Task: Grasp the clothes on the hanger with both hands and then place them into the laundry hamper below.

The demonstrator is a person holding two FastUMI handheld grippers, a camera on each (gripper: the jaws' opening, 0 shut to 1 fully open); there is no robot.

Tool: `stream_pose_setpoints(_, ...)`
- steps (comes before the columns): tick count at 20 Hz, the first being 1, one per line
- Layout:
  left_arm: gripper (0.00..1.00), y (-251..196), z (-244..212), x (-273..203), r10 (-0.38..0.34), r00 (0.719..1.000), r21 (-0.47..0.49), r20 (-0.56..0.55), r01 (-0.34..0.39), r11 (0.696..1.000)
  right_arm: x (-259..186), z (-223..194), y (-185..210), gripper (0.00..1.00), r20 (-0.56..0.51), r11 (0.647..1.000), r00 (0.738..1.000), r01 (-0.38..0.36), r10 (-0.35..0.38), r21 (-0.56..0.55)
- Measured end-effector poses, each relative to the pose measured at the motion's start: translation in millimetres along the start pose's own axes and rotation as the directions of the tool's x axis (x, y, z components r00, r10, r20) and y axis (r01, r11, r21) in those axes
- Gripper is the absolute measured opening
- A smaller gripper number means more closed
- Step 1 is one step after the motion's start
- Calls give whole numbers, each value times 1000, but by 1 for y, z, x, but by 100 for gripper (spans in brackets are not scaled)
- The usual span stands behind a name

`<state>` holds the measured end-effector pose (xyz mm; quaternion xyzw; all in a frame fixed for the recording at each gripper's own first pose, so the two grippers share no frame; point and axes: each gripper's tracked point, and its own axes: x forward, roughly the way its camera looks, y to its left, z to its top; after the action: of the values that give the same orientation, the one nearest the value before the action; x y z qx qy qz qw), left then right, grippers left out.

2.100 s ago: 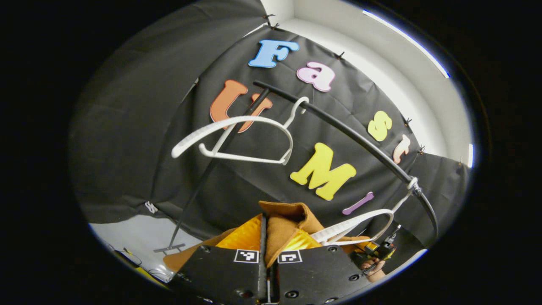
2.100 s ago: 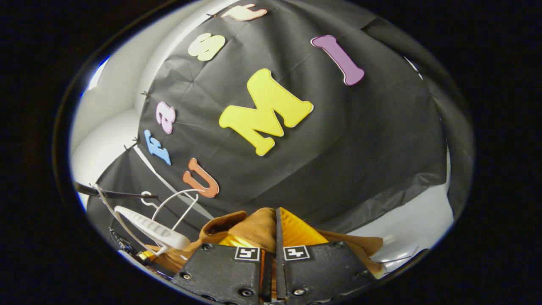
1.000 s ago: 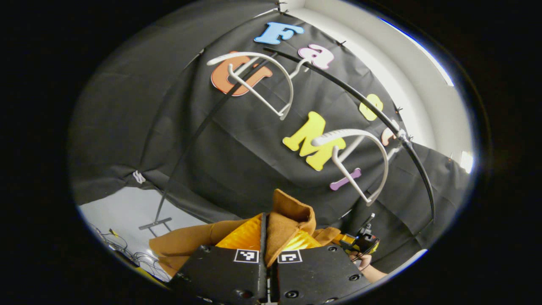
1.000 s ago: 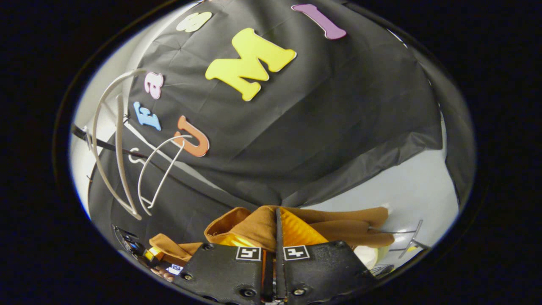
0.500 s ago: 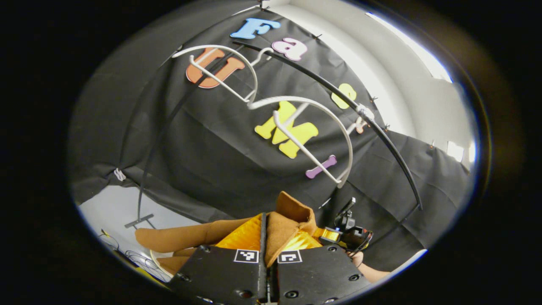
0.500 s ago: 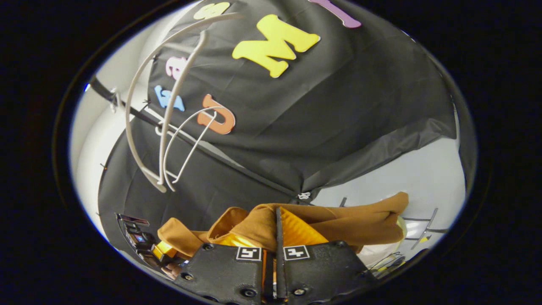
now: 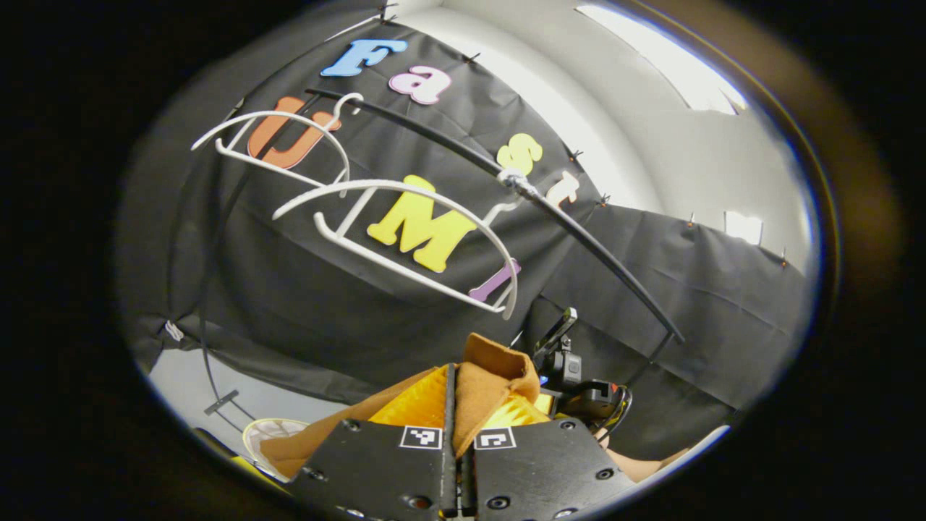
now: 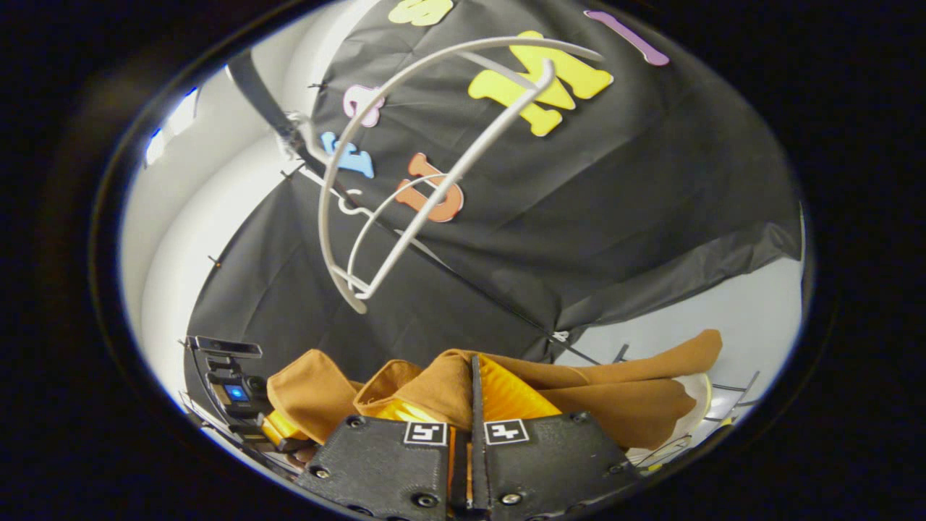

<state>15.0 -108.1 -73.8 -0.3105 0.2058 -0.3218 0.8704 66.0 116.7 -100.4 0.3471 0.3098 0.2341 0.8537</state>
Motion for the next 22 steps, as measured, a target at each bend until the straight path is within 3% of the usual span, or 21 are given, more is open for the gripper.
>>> stream_pose_setpoints(5, 7, -5, 13, 0, -22, 999, 15, 33, 21, 1000, -1, -3, 20, 6, -15, 997, 999, -32, 31, -65)
stream_pose_setpoints(10, 8, 39, -34, 12, 54, 997, -32, -48, -56, 998, 20, -28, -44, 6, -77, 995, 993, 93, -90, 26)
stream_pose_setpoints(14, 8, 85, -84, 19, 140, 979, -69, -145, -151, 986, 34, -59, -109, 6, -162, 972, 963, 228, -215, 66)
stream_pose_setpoints(17, 9, 124, -123, 21, 233, 945, -48, -230, -250, 967, 39, -82, -157, 6, -210, 931, 912, 365, -353, 17)
stream_pose_setpoints(22, 10, 177, -175, 26, 377, 848, 34, -373, -393, 919, 44, -109, -215, 6, -282, 832, 785, 543, -552, -116)
